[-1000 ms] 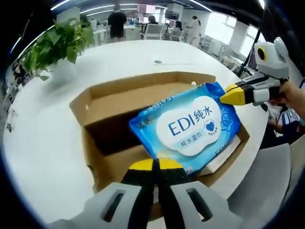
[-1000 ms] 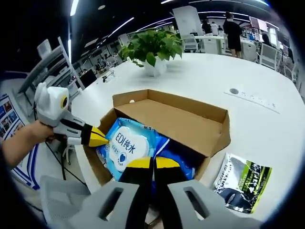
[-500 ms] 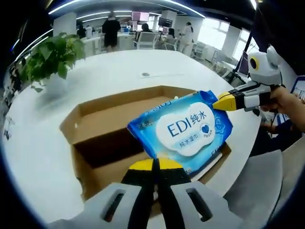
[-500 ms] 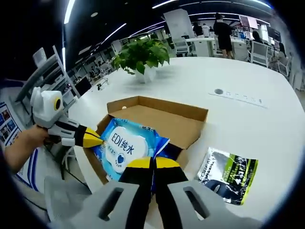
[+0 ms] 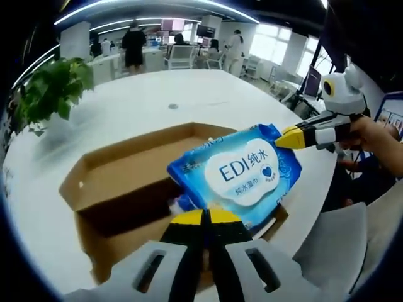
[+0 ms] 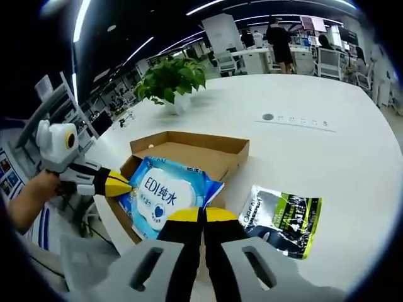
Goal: Operate the shoe box by opening the lid, removing the specified soft item, and placing it in the target area until the item is outside and the box remains undamaged.
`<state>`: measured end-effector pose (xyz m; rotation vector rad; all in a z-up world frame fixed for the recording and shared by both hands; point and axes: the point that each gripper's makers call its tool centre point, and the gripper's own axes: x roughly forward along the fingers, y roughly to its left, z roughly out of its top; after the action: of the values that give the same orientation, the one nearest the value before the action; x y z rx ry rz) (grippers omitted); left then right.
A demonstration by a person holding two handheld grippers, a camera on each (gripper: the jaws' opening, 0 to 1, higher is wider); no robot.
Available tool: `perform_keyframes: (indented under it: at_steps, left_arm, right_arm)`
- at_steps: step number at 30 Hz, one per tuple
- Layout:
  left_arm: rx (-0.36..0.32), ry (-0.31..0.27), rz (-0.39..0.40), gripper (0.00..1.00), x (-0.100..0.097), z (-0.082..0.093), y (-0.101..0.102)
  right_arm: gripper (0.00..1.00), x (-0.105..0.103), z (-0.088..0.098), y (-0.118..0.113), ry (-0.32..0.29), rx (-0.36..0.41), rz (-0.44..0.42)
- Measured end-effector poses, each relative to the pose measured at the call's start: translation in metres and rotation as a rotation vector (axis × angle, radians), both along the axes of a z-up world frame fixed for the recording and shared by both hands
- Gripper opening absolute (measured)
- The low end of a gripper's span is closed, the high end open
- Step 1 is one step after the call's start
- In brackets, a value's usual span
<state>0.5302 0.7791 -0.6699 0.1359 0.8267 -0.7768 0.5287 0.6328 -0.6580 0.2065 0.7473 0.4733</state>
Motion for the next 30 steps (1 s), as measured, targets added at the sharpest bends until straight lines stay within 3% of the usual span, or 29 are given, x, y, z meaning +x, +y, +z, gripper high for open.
perform_keyframes:
  at_steps: [30]
  left_arm:
    - [-0.041,0.005,-0.070,0.00,-0.007,0.006,-0.073]
  right_arm:
    - [0.00,-0.009,-0.004,-0.071,0.036,-0.007,-0.103]
